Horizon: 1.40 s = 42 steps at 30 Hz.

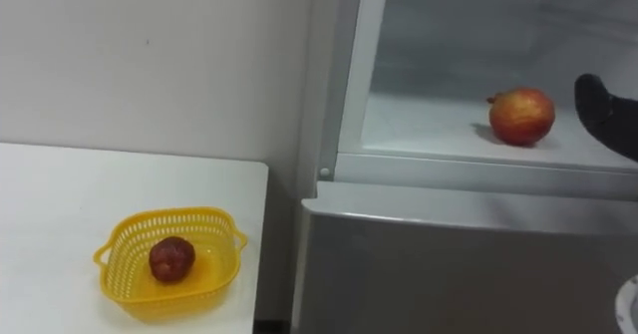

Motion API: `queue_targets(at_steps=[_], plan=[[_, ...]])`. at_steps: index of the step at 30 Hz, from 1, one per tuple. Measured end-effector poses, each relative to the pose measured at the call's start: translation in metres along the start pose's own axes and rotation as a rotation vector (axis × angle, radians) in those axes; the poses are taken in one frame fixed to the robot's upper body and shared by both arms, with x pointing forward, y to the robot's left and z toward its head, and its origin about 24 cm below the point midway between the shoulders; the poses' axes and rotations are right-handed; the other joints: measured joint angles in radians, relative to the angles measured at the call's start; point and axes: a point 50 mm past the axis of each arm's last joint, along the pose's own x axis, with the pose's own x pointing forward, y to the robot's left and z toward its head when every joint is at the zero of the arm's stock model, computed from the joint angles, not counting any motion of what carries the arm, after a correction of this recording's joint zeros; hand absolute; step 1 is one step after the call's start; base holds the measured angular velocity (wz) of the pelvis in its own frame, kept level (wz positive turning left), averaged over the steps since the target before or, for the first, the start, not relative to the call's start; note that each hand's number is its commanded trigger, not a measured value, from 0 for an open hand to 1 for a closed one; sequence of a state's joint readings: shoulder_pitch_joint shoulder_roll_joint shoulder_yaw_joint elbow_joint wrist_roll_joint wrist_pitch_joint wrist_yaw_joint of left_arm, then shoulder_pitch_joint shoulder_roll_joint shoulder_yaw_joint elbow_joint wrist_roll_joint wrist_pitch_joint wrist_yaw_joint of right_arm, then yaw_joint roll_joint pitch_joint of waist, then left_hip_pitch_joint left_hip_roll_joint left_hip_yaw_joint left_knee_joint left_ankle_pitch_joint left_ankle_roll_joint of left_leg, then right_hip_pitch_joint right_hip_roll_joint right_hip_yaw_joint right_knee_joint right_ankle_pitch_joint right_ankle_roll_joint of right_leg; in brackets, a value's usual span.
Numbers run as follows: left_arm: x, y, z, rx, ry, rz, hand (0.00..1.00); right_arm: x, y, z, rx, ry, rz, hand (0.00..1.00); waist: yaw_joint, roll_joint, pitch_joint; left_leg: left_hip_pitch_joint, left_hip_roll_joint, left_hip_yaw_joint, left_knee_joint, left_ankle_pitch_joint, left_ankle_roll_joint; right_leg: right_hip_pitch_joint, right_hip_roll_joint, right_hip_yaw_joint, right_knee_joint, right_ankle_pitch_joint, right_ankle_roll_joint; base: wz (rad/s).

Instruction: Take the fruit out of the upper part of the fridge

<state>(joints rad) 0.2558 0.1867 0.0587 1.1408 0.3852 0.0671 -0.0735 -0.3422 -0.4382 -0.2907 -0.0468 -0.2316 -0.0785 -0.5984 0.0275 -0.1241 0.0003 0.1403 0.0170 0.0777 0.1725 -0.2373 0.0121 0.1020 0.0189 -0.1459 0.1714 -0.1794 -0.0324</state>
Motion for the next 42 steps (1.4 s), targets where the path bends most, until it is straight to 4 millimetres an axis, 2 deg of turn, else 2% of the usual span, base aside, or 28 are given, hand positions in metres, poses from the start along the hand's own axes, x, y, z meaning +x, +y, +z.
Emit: queue_targets(at_steps=[4, 7, 11, 16, 19, 23, 33, 42], plan=[[-0.001, 0.004, -0.001, 0.003, -0.007, 0.003, 0.0, 0.01, 0.002, 0.002, -0.009, -0.005, 0.005, 0.0, 0.003, -0.003, -0.0013, -0.01, 0.0, -0.01, 0.009, 0.0, 0.0, -0.001, -0.001, -0.012, -0.001, 0.0, 0.0, 0.07], [-0.001, 0.008, -0.001, 0.009, -0.008, 0.004, 0.0, 0.017, 0.003, -0.004, -0.006, 0.024, 0.009, 0.0, 0.003, -0.01, -0.0022, -0.011, -0.001, -0.026, 0.011, 0.0, 0.0, 0.002, -0.003, -0.031, -0.003, 0.0, 0.0, 0.15], [-0.001, 0.012, -0.001, -0.004, -0.009, 0.012, 0.0, 0.02, 0.002, -0.005, -0.032, 0.026, 0.035, 0.0, 0.008, -0.019, 0.0, -0.016, -0.002, -0.029, 0.018, 0.0, 0.0, 0.001, -0.006, -0.041, -0.003, 0.0, -0.001, 0.08], [-0.002, 0.013, -0.003, -0.026, -0.008, 0.003, 0.0, 0.023, 0.002, -0.005, -0.027, 0.038, 0.086, 0.0, 0.014, -0.024, -0.0014, -0.019, -0.006, -0.029, 0.02, 0.0, 0.0, -0.001, -0.011, -0.045, -0.003, -0.001, 0.0, 0.01], [-0.003, 0.017, -0.001, -0.046, -0.017, 0.016, 0.0, 0.024, 0.003, -0.006, -0.012, 0.057, 0.122, 0.0, 0.012, -0.03, -0.0047, -0.022, -0.006, -0.028, 0.025, 0.0, 0.0, -0.003, -0.012, -0.045, -0.002, 0.0, 0.0, 0.0], [-0.003, 0.018, -0.001, -0.047, -0.018, 0.022, 0.0, 0.022, 0.005, -0.014, 0.047, 0.121, 0.154, 0.0, 0.012, -0.035, -0.0049, -0.021, -0.007, -0.033, 0.025, 0.0, 0.0, 0.003, -0.012, -0.05, -0.002, 0.0, 0.0, 0.02], [-0.004, 0.018, -0.009, -0.069, 0.01, 0.034, 0.0, 0.022, 0.011, -0.037, 0.088, 0.26, 0.203, 0.0, 0.013, -0.036, -0.0025, -0.023, -0.006, -0.033, 0.025, 0.0, 0.0, 0.003, -0.013, -0.05, 0.002, 0.0, 0.0, 0.0], [-0.004, 0.02, -0.01, -0.08, 0.024, 0.049, 0.0, 0.017, 0.018, -0.044, 0.103, 0.313, 0.301, 0.0, 0.013, -0.037, -0.0019, -0.024, -0.007, -0.03, 0.024, 0.0, 0.0, 0.0, -0.015, -0.048, 0.0, -0.001, 0.0, 0.0]])
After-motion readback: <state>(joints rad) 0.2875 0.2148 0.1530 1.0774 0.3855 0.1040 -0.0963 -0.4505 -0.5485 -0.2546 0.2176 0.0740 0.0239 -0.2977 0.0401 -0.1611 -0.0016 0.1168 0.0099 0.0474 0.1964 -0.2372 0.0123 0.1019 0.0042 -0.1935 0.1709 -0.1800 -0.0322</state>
